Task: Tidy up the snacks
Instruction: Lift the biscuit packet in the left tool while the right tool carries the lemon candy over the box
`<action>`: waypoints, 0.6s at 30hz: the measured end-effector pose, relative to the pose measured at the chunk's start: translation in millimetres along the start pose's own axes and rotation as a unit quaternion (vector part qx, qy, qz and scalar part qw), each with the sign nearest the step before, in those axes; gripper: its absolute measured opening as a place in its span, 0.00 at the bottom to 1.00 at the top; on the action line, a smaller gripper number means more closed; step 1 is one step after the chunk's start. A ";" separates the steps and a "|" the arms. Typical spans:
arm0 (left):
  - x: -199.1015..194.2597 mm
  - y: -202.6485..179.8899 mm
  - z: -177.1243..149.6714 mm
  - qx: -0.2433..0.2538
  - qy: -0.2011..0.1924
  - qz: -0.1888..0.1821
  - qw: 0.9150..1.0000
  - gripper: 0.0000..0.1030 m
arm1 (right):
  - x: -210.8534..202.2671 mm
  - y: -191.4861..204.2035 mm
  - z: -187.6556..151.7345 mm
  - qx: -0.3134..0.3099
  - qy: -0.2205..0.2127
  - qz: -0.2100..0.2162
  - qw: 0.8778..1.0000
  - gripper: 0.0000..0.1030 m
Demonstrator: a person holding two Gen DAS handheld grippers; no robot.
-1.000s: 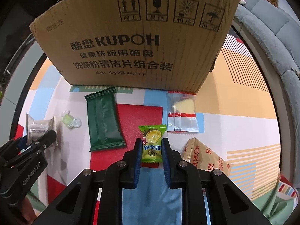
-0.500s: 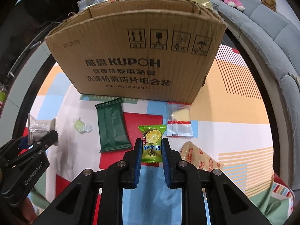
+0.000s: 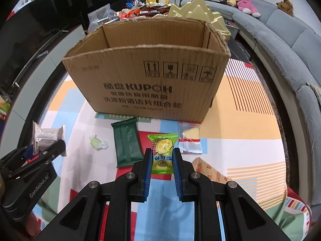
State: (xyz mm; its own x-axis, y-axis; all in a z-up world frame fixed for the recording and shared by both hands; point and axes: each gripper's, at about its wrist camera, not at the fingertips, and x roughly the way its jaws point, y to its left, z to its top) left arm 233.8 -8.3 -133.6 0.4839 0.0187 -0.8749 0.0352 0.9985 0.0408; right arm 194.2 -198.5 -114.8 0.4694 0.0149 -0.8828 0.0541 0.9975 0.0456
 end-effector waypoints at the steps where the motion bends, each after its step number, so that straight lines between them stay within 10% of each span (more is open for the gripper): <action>1: -3.0 -0.5 1.3 0.000 -0.003 0.000 1.000 0.37 | -2.7 -0.2 0.6 0.000 -0.002 0.001 1.000 0.21; 18: -33.8 -6.3 20.7 0.007 -0.032 0.002 0.999 0.37 | -34.6 -4.6 15.4 0.004 -0.034 0.001 0.999 0.21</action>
State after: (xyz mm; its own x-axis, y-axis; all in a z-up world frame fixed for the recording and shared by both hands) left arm 235.3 -16.3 -94.3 0.5393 0.0182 -0.8419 0.0452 0.9977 0.0505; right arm 191.2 -204.6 -77.2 0.5292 0.0126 -0.8484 0.0593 0.9969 0.0517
